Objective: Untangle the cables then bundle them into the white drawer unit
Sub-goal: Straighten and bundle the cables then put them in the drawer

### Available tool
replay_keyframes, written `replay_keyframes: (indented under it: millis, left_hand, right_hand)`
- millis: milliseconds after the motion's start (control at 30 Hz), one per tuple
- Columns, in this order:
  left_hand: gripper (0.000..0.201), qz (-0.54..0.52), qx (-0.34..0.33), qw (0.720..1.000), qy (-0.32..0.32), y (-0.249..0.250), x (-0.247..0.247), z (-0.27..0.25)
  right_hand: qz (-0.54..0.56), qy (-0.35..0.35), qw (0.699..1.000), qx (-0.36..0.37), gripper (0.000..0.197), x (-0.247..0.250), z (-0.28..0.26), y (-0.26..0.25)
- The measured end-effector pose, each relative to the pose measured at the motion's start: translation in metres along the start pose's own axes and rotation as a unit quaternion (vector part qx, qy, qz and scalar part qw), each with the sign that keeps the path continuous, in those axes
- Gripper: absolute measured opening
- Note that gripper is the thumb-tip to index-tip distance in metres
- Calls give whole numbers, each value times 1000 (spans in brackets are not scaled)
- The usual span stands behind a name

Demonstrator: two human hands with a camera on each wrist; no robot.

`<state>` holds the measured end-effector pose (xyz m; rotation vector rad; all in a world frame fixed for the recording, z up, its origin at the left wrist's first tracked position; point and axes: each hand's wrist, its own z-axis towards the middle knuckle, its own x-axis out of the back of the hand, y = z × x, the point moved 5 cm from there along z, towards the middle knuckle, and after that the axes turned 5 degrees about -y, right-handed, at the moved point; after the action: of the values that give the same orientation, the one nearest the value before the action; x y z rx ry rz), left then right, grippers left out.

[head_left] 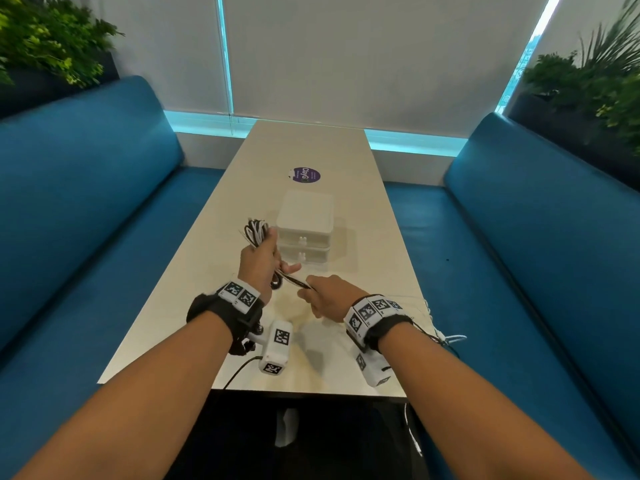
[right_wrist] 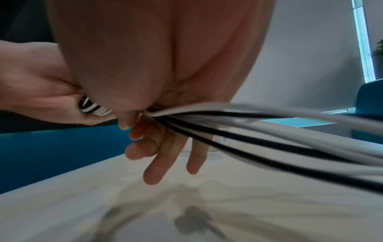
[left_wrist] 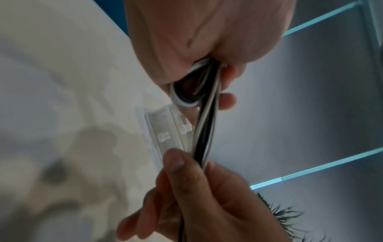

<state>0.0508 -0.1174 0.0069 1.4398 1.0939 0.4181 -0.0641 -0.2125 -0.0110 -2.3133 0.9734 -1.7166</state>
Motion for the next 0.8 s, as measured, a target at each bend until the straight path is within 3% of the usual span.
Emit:
replay_keyframes:
  millis: [100,200,333,467,567,700,800]
  left_hand:
    - [37,-18,7,999,41,4,3,0]
    - [33,38,8,997,62,8,12,6]
    - [35,183,-10,983,18,8,13,11]
    - [42,320,-26,945,-56,9,21,8]
    - [42,441,-23,890,-114,0,22,-6]
    - [48,480,6,853,-204,-23,14,-23]
    - [45,540,-4,802,-254,-31,9,-26]
  right_hand:
    - [-9,-22,1000,-9,34,7,-4,1]
    - [-73,-9,997,-10,42,9,-7,8]
    - [-96,-2,995,-4,43,5,-1,10]
    - [-139,-5,990,-37,44,7,-3,25]
    - [-149,7,988,-33,48,7,-1,23]
    - [-141,5,989,-34,42,13,7,14]
    - [-129,1,991,-48,35,15,11,16]
